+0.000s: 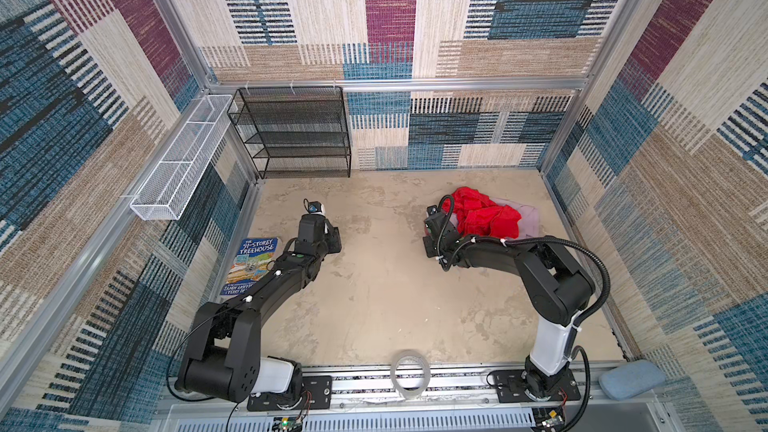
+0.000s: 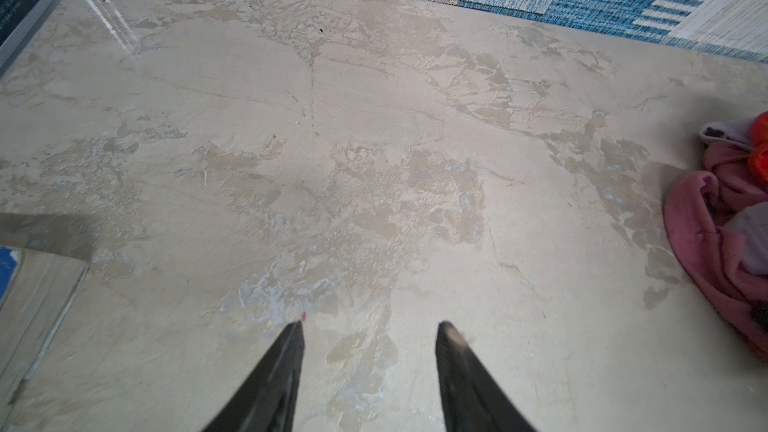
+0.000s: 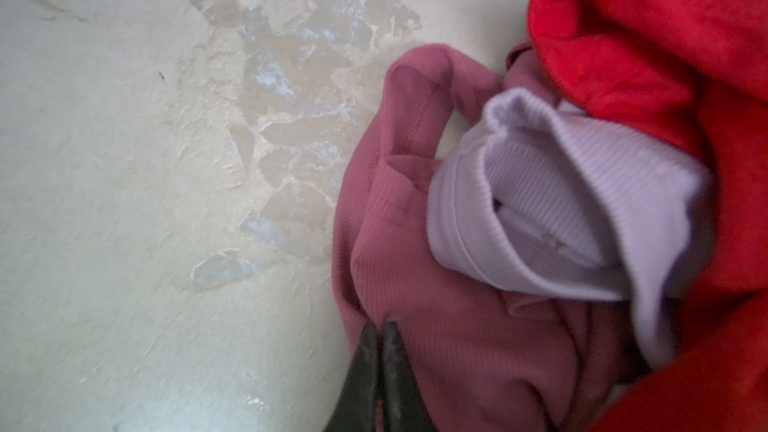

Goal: Pick out a specific cloth from the pile
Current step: 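Close the right gripper on the pink shirt edge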

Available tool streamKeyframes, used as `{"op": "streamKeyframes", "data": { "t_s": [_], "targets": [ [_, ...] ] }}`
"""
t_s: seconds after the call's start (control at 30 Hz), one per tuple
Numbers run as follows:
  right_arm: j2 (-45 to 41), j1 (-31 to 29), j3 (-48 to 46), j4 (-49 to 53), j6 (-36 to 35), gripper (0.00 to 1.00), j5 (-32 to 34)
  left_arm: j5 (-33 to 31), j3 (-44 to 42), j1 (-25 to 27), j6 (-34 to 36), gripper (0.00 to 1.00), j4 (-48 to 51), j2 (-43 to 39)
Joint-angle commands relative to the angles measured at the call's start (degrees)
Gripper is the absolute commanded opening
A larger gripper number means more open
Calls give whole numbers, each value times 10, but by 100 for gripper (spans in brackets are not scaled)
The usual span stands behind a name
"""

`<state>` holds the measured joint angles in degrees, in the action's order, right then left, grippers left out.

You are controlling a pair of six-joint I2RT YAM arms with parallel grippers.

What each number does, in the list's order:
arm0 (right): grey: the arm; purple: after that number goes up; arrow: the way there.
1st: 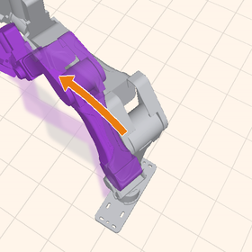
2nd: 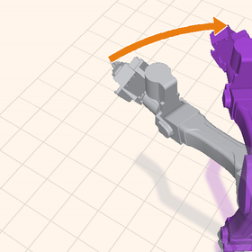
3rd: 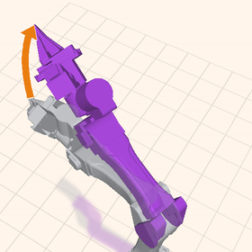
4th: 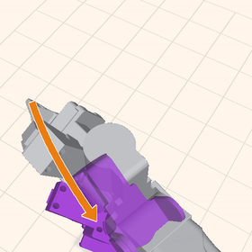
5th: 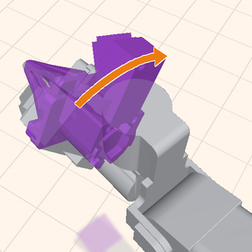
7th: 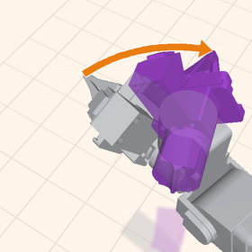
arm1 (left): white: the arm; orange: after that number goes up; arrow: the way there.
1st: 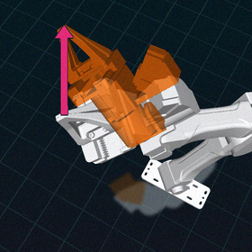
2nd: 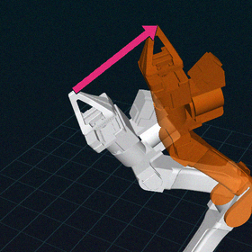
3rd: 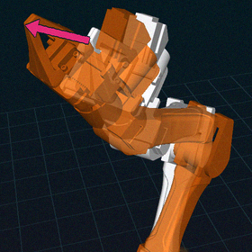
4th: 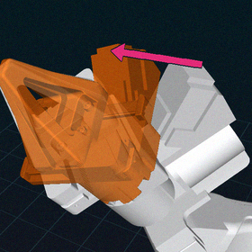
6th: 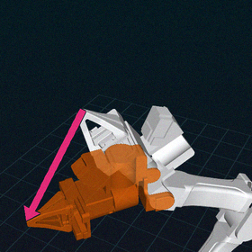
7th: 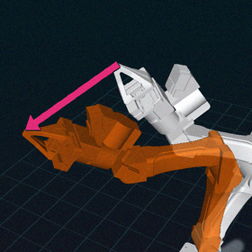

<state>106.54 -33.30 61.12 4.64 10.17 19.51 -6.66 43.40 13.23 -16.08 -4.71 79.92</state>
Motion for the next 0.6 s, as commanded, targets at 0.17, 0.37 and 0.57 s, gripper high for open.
{"op": "streamKeyframes", "data": {
  "t_s": [0.17,0.37,0.57],
  "targets": [
    [-80,5,2,-17,19,0,4,2,5,0,-2,54,-2,-18],
    [-141,33,-8,-24,29,0,-36,5,10,0,-4,54,-2,-18],
    [-196,80,-17,-25,38,0,-80,11,20,0,-6,54,1,-13]
  ]
}}
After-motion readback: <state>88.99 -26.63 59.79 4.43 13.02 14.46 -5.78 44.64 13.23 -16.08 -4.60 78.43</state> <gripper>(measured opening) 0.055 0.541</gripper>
